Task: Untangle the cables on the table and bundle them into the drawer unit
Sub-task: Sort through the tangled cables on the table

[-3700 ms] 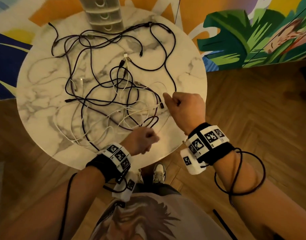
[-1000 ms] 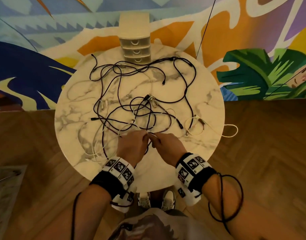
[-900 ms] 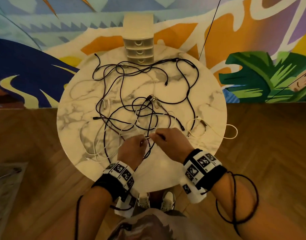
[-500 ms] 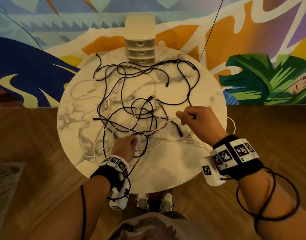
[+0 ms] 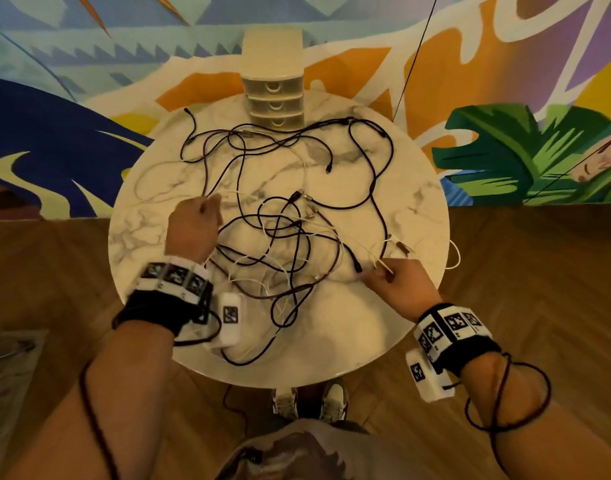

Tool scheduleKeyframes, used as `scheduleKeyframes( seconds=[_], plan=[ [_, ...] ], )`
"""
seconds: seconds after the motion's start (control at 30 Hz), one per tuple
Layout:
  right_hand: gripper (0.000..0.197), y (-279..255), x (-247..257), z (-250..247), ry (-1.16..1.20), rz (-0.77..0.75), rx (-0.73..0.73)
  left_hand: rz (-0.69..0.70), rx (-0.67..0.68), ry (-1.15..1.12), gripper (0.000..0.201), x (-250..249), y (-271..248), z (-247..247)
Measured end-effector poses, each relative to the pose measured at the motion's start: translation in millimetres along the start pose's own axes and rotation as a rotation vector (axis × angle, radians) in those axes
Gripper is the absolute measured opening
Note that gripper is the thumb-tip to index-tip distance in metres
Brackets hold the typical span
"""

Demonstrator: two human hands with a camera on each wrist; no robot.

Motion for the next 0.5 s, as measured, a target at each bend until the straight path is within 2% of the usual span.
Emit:
scheduleKeyframes(
  seconds=[0.03, 0.07, 0.1, 0.13, 0.17, 0.23, 0.3, 0.4, 0.47, 0.5],
  plan=[
    [0.042, -4.1, -17.9, 0.3, -0.009, 0.052, -0.054, -0.026, 0.148, 0.067, 0.047, -7.8, 0.6, 0.7],
    [0.038, -9.0, -38.3, -1.3, -0.031, 0.134, -0.102, 0.001, 0.240, 0.092, 0.048, -17.4, -2.0, 4.7],
    [0.032, -14.6, -59.7, -4.7, -0.038, 0.244, -0.146, 0.039, 0.241, 0.038, 0.048, -27.7, -5.6, 9.3],
    [0.023, -21.4, -80.6, -8.6, -0.022, 0.367, -0.198, 0.052, 0.191, -0.071, 0.046, -37.5, -7.9, 11.8],
    [0.017, -28.7, -97.2, -13.4, -0.002, 0.476, -0.264, 0.008, 0.110, -0.235, 0.044, -41.9, -7.8, 13.4],
    [0.023, -43.2, -127.4, -21.6, 0.011, 0.646, -0.408, -0.118, -0.046, -0.555, 0.041, -46.1, -4.8, 10.1],
    [0.033, -50.6, -150.0, -28.3, 0.041, 0.762, -0.499, -0.163, -0.088, -0.712, 0.044, -48.6, 0.8, 7.8],
    [0.049, -53.0, -168.7, -32.6, 0.152, 0.992, -0.414, -0.027, 0.101, -0.638, 0.044, -67.3, -7.8, 24.5],
    [0.047, -52.8, -172.4, -31.5, 0.553, 1.039, -0.407, 0.077, 0.311, -0.526, 0.045, -81.8, -25.2, 52.2],
    [0.046, -52.3, -169.5, -32.5, 0.802, 1.000, -0.443, 0.125, 0.416, -0.480, 0.045, -88.2, -36.1, 66.3]
  ],
)
Point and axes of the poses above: each hand's wrist, its own y-axis towards the middle knuckle, its own z-axis out of the palm, x = y × z, the point moved 2 cm from there along y, towards the middle knuckle, and after that the axes turned 3 degrees about y, right-handed, at the moved point
